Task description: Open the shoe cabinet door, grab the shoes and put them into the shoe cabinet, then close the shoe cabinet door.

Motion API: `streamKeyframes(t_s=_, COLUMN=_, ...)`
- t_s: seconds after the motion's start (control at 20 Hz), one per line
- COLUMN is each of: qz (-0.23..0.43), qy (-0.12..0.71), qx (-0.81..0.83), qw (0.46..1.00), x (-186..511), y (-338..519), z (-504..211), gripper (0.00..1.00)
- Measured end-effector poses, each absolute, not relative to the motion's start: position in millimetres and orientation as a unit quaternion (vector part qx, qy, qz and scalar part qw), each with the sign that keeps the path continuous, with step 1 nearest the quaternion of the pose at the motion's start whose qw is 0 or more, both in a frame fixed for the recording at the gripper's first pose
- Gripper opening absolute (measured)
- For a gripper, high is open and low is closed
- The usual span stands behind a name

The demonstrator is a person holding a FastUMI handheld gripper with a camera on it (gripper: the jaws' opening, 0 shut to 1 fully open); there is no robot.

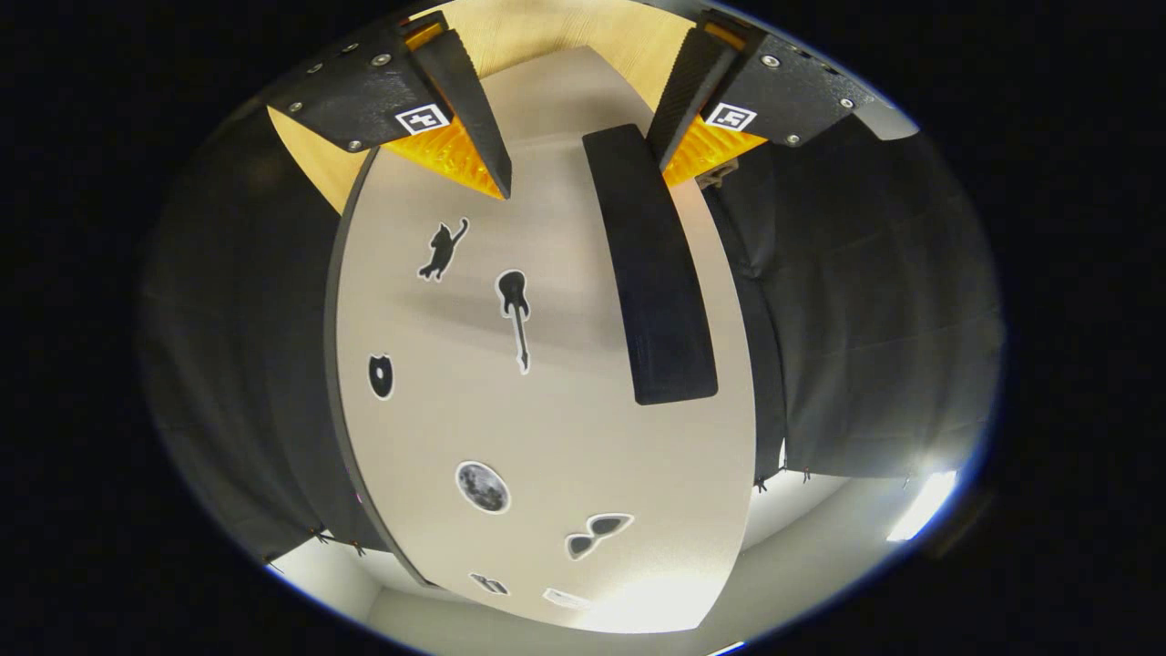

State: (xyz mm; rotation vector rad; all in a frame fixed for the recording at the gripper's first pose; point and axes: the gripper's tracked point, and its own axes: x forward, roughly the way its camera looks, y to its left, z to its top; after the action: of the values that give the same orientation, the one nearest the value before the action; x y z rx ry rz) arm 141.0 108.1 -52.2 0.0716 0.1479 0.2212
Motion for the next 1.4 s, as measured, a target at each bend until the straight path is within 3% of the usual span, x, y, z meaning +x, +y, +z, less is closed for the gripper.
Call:
streamKeyframes(t_s=0.55, qz=0.074, qy=0.058, qx=0.01, qw=0.996, x=208.1, y=149.5, z=-68.0, gripper=0.94)
streamKeyframes(t_s=1.4, qz=0.023, qy=0.024, qx=0.014, qw=0.999, x=233.5, y=159.6, z=-67.7, gripper=0.96)
